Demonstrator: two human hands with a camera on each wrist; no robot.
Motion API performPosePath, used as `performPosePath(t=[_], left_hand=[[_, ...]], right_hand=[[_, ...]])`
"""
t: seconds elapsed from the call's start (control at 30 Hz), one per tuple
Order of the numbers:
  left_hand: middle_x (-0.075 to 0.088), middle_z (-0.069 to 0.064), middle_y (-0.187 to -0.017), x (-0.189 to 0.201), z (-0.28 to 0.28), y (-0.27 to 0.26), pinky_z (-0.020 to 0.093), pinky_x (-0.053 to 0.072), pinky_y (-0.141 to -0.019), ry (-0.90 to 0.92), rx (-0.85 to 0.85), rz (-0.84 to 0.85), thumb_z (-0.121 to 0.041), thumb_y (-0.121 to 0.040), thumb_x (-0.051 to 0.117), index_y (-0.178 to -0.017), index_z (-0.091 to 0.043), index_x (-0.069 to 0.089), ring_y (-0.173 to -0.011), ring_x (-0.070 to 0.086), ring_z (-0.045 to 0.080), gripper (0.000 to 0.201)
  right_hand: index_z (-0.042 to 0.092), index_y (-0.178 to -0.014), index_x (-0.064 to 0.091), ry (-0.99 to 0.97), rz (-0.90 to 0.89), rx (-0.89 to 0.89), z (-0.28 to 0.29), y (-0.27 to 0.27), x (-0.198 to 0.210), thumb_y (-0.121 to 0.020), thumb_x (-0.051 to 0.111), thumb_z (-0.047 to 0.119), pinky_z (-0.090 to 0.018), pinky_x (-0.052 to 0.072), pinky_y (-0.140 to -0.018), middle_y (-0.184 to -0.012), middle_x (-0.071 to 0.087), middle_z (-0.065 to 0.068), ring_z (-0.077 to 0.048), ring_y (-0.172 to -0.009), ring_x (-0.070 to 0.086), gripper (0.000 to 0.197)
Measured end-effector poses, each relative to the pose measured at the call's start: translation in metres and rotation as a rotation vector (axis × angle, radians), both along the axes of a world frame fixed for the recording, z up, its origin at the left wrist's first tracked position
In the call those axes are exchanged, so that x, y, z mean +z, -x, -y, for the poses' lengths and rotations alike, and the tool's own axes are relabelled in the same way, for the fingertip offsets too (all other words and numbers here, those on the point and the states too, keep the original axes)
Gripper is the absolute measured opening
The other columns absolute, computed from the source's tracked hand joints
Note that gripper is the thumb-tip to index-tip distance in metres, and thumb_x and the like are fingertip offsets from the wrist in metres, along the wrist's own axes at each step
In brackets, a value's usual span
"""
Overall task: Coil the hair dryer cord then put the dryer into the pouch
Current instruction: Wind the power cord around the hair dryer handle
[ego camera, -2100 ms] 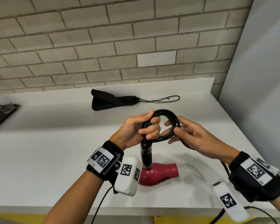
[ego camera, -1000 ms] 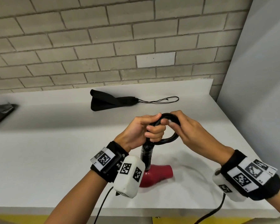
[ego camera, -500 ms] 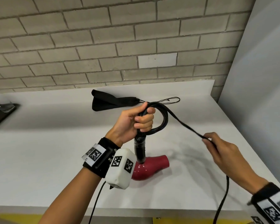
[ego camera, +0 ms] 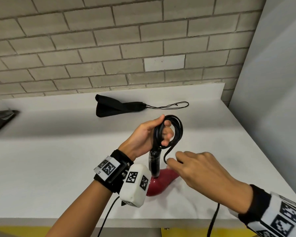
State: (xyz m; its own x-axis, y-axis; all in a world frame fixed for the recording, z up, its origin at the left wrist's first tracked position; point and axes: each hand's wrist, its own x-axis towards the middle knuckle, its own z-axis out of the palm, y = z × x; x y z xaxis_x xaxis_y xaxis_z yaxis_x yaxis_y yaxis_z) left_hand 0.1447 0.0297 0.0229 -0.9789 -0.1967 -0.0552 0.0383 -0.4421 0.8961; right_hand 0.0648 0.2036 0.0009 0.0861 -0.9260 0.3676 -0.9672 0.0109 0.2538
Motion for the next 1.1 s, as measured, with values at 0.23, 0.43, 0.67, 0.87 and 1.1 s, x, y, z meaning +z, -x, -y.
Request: performPosePath(t=[0.23, 0.43, 0.67, 0.87, 1.1], left_hand=[[0.067, 0.005, -0.079, 0.000, -0.008, 0.002, 0.024, 0.045, -0.068, 0.029, -0.014, 0.005, -0.038, -0.099, 0.032, -0.088, -0.012, 0.048, -0.067, 0.055, 0.014, 0.033], [0.062, -0.004, -0.065, 0.003, -0.027, 0.004, 0.021, 0.045, -0.060, 0.314, -0.024, 0.116, -0.028, -0.102, 0.032, -0.082, -0.010, 0.055, -0.061, 0.056, 0.010, 0.036], [0.039, 0.000, -0.037, 0.018, -0.035, 0.002, 0.024, 0.029, -0.044, 0.577, -0.165, 0.177, -0.024, -0.098, 0.023, -0.077, 0.012, 0.047, -0.035, 0.032, 0.012, 0.049], [0.029, 0.001, -0.034, 0.029, -0.017, -0.007, 0.037, 0.016, -0.045, 0.694, -0.234, 0.189, -0.042, -0.102, 0.025, -0.065, -0.009, 0.048, -0.037, 0.017, 0.017, 0.055], [0.025, -0.007, -0.039, 0.028, 0.013, -0.027, 0.023, 0.016, -0.039, 0.655, -0.269, 0.163, -0.047, -0.095, 0.043, -0.068, -0.012, 0.046, -0.035, 0.014, 0.011, 0.045]], right_hand=[[0.025, -0.082, 0.065, 0.212, -0.188, 0.155, 0.014, 0.007, 0.020, -0.082, 0.058, 0.003, -0.023, 0.037, -0.052, -0.070, 0.059, 0.007, -0.013, -0.066, 0.058, 0.022], [0.014, -0.089, 0.046, 0.325, -0.092, 0.249, 0.021, 0.009, 0.039, -0.080, 0.068, 0.035, -0.026, 0.041, -0.054, -0.060, 0.053, 0.001, -0.017, -0.056, 0.051, 0.032], [0.015, -0.087, 0.041, 0.145, 0.156, 0.155, 0.031, 0.030, 0.060, -0.066, 0.049, 0.077, -0.027, 0.035, -0.039, -0.050, 0.054, 0.002, -0.022, -0.042, 0.049, 0.066], [0.022, -0.102, 0.042, 0.034, 0.197, 0.223, 0.024, 0.059, 0.058, -0.086, 0.038, 0.059, -0.022, 0.028, -0.037, -0.058, 0.060, 0.010, -0.016, -0.040, 0.050, 0.040], [0.025, -0.082, 0.063, -0.366, 0.689, 0.086, 0.009, 0.094, 0.007, -0.089, 0.035, 0.060, -0.018, 0.042, -0.059, -0.069, 0.063, 0.007, -0.011, -0.061, 0.056, 0.045]])
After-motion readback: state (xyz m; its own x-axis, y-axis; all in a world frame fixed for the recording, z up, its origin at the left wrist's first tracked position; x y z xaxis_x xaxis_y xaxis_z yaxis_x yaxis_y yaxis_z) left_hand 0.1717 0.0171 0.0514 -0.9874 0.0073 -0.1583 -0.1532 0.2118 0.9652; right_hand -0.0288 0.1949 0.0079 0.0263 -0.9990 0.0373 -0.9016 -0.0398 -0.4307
